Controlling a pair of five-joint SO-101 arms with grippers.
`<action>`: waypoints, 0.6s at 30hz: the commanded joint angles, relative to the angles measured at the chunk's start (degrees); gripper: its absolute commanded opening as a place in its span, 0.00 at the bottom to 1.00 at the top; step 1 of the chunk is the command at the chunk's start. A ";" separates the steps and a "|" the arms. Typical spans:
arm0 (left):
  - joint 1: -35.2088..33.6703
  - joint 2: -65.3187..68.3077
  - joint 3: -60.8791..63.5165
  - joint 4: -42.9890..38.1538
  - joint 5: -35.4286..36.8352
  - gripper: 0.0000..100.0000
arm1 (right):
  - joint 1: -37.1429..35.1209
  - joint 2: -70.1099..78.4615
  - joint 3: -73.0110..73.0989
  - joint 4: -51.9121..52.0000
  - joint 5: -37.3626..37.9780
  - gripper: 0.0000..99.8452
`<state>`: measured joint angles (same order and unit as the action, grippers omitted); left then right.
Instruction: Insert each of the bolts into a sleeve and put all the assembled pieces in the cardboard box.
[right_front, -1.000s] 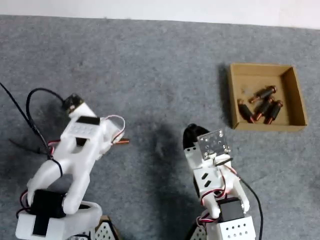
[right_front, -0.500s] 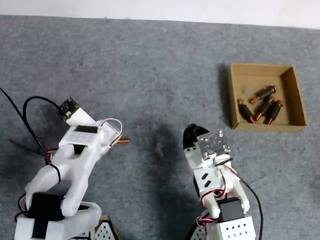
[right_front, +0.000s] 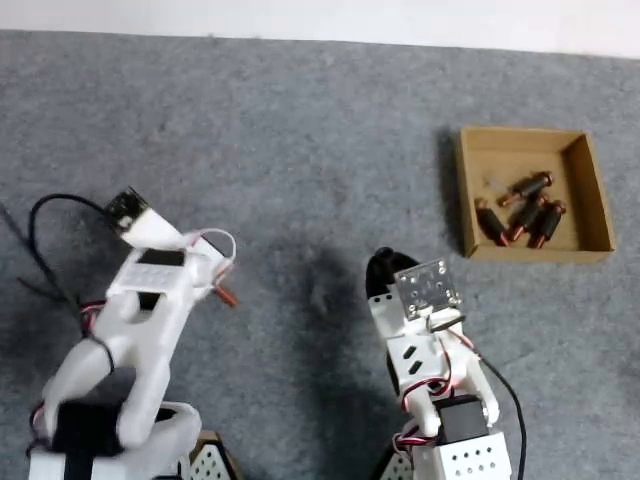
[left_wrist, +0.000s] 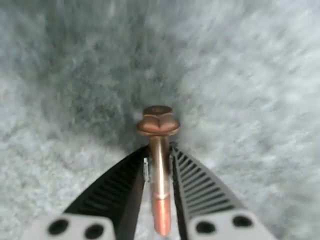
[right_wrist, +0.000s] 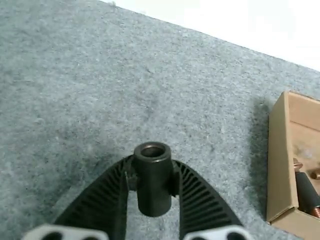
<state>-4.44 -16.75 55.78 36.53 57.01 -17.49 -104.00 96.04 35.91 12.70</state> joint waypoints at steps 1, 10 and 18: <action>3.12 -15.69 0.66 -0.97 -1.05 0.00 | 0.48 -1.19 2.07 0.31 -0.53 0.00; 7.87 -54.64 15.16 -1.23 -3.52 0.00 | -10.42 -1.19 2.42 0.31 0.70 0.00; 12.26 -80.13 29.14 -1.32 -5.63 0.00 | -24.48 -1.19 2.77 0.04 12.40 0.00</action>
<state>3.91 -84.97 80.75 36.53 52.26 -37.54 -104.00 96.04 36.09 22.46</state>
